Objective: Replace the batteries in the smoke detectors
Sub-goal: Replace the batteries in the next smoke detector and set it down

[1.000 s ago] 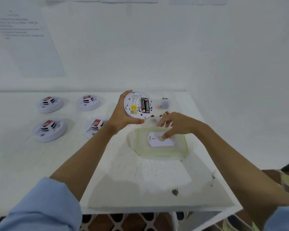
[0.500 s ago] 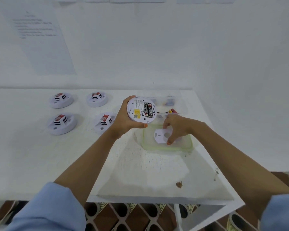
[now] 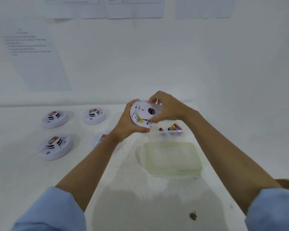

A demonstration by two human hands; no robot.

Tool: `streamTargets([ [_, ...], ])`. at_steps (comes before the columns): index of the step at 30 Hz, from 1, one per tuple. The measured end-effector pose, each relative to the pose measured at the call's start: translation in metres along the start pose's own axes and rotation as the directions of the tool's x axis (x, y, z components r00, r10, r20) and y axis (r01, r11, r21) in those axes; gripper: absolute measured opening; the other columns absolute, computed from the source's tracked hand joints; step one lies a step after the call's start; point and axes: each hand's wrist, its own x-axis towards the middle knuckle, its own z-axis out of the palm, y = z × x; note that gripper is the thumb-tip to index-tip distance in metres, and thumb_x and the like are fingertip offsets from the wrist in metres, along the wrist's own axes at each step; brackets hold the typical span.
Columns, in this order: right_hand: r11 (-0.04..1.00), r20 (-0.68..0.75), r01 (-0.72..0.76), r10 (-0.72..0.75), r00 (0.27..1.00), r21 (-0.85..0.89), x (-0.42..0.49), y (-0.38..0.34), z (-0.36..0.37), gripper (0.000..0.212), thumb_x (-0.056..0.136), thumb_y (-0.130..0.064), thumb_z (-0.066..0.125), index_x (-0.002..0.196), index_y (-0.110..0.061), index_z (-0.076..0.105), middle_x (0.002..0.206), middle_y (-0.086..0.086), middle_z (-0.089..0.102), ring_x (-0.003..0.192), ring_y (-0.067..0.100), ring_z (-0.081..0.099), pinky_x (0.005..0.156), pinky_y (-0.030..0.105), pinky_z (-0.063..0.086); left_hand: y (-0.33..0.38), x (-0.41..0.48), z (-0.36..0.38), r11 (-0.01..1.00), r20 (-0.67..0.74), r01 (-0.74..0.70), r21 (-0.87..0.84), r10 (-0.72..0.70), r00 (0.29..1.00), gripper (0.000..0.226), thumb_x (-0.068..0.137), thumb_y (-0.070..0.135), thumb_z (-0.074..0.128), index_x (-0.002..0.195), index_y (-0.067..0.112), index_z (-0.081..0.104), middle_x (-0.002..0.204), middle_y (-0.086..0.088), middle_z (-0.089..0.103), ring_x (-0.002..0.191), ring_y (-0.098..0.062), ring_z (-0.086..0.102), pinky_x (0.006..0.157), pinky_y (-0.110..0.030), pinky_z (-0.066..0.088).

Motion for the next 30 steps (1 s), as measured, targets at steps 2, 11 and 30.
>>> streamTargets([
  [2, 1.000, 0.005, 0.002, -0.002, 1.000, -0.009, 0.004, 0.005, 0.005, 0.056, 0.063, -0.016, 0.080, 0.113, -0.013, 0.052, 0.108, -0.001, 0.046, 0.099, 0.013, 0.043, 0.071, 0.014, 0.038, -0.002, 0.005, 0.002, 1.000, 0.012, 0.006, -0.005, -0.005, 1.000, 0.098, 0.043, 0.017, 0.085, 0.127, 0.027, 0.037, 0.129, 0.007, 0.047, 0.116, -0.001, 0.050, 0.087, -0.023, 0.052],
  [11, 0.999, 0.010, 0.042, -0.042, 0.999, 0.014, 0.015, 0.026, 0.006, 0.059, 0.062, -0.014, 0.080, 0.115, -0.012, 0.053, 0.105, -0.004, 0.045, 0.102, 0.014, 0.044, 0.077, 0.013, 0.036, -0.010, 0.023, 0.009, 1.000, 0.008, -0.005, -0.006, 0.005, 1.000, 0.096, 0.041, 0.018, 0.084, 0.124, 0.029, 0.036, 0.124, 0.011, 0.048, 0.108, 0.007, 0.051, 0.088, -0.019, 0.050],
  [30, 0.991, 0.055, 0.128, -0.126, 0.990, -0.035, 0.029, 0.039, 0.000, 0.064, 0.065, -0.019, 0.080, 0.123, -0.014, 0.054, 0.102, -0.006, 0.040, 0.097, 0.010, 0.039, 0.073, 0.010, 0.033, -0.013, 0.037, 0.016, 0.997, 0.009, 0.037, -0.061, -0.036, 0.999, 0.100, 0.046, -0.003, 0.080, 0.130, 0.022, 0.034, 0.127, 0.003, 0.046, 0.113, -0.007, 0.051, 0.082, -0.026, 0.053],
])
